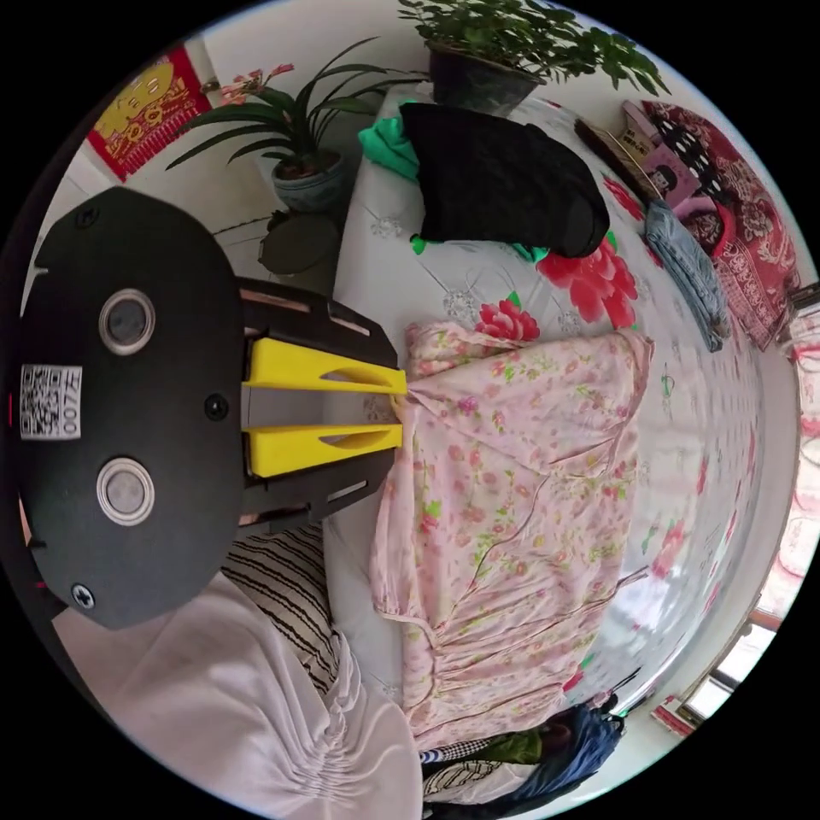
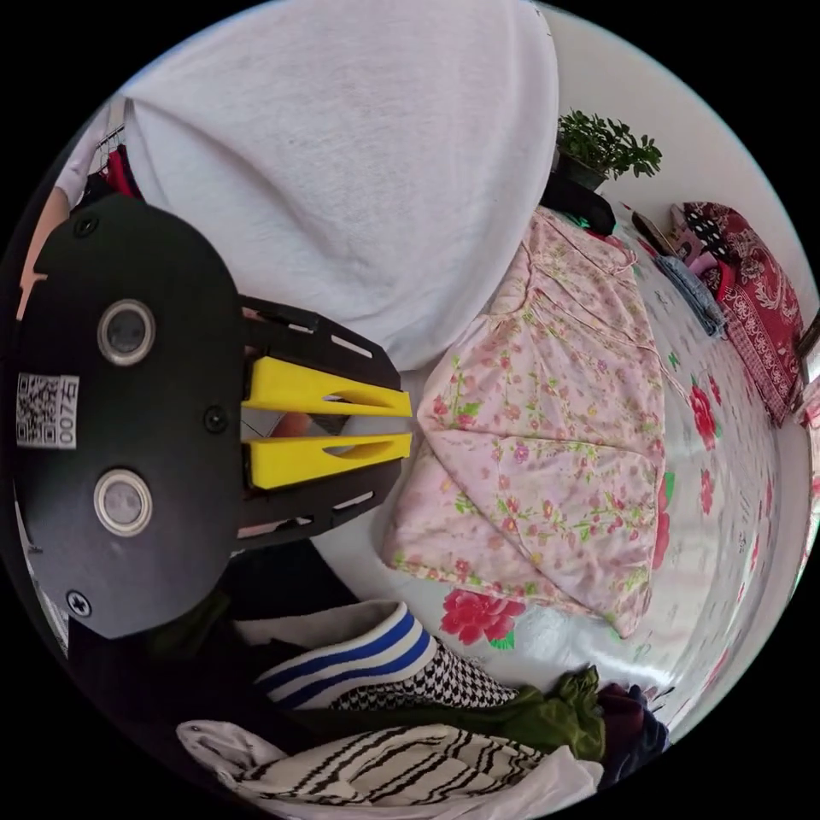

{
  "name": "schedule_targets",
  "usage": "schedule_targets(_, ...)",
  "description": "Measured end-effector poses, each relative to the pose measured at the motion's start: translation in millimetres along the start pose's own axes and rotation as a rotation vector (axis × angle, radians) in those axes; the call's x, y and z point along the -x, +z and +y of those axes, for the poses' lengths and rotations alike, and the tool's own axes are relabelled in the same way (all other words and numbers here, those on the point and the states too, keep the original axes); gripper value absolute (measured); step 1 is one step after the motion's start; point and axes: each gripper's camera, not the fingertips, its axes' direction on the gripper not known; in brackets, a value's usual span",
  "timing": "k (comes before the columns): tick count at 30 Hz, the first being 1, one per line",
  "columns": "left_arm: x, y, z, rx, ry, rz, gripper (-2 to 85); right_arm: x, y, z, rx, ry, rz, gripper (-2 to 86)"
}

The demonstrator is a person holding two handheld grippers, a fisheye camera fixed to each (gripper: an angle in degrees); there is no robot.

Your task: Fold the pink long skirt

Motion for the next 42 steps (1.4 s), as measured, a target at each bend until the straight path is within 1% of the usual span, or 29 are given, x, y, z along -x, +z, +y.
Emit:
schedule_targets(3,17.8,-24.3,25.7,-0.067,-0.149,-0.003,6.0,-31.1,-27.2,25.4,-0.172,0.192,0.01,3.6)
schedule_targets(5,20.5,-33.9,33.1,-0.096,-0.185,0.001,5.5,-48.9,-31.7,38.6,-0.236,0.305,-0.034,4.5)
schedule_targets(6,17.9,-36.6,33.0,-0.106,-0.186,0.014,5.2,-54.9,-31.4,43.2,-0.254,0.345,-0.052,4.7)
schedule_targets(9,-1.9,-34.2,21.6,-0.107,-0.142,0.054,5.1,-91.8,-14.3,72.1,-0.319,0.589,-0.249,6.9)
schedule_targets(11,-15.7,-30.7,13.5,-0.11,-0.134,0.106,5.0,-104.3,-3.2,87.1,-0.342,0.682,-0.341,7.8)
schedule_targets(14,-37.8,-25.7,3.1,-0.123,-0.133,0.205,4.9,-118.2,11.8,108.5,-0.403,0.783,-0.422,9.0)
schedule_targets(17,-66.0,-21.2,-7.6,-0.1,-0.048,0.25,4.9,-132.7,30.6,119.1,-0.472,0.853,-0.54,9.7)
schedule_targets(20,-94.8,-24.3,-17.2,-0.082,0.062,0.276,4.8,-140.8,49.0,121.4,-0.523,0.884,-0.656,10.1)
schedule_targets(22,-113.7,-31.8,-21.1,-0.094,0.139,0.26,4.8,-143.5,56.2,121.4,-0.532,0.885,-0.678,10.2)
schedule_targets(25,-127.6,-35.2,-21.3,-0.087,0.197,0.229,4.5,-149.5,65.6,123.2,-0.562,0.894,-0.709,9.7)
schedule_targets(29,-126.0,-35.7,-16.1,-0.062,0.175,0.207,4.0,-150.5,80.4,123.4,-0.589,0.914,-0.761,8.3)
schedule_targets(33,-108.6,-38.2,-3.6,-0.046,0.071,0.209,2.4,-143.4,104.3,113.6,-0.599,0.931,-0.846,6.0)
schedule_targets(36,-92.9,-38.4,4.1,-0.03,0.007,0.208,0.6,-134.0,113.1,104.6,-0.579,0.941,-0.812,3.8)
schedule_targets(39,-76.4,-37.7,9.6,-0.038,-0.032,0.198,-0.5,-117.3,118.3,90.5,-0.516,0.933,-0.697,0.9)
schedule_targets(42,-59.6,-30.7,11.0,-0.031,-0.052,0.191,-0.9,-105.4,115.1,78.6,-0.493,0.9,-0.627,0.0)
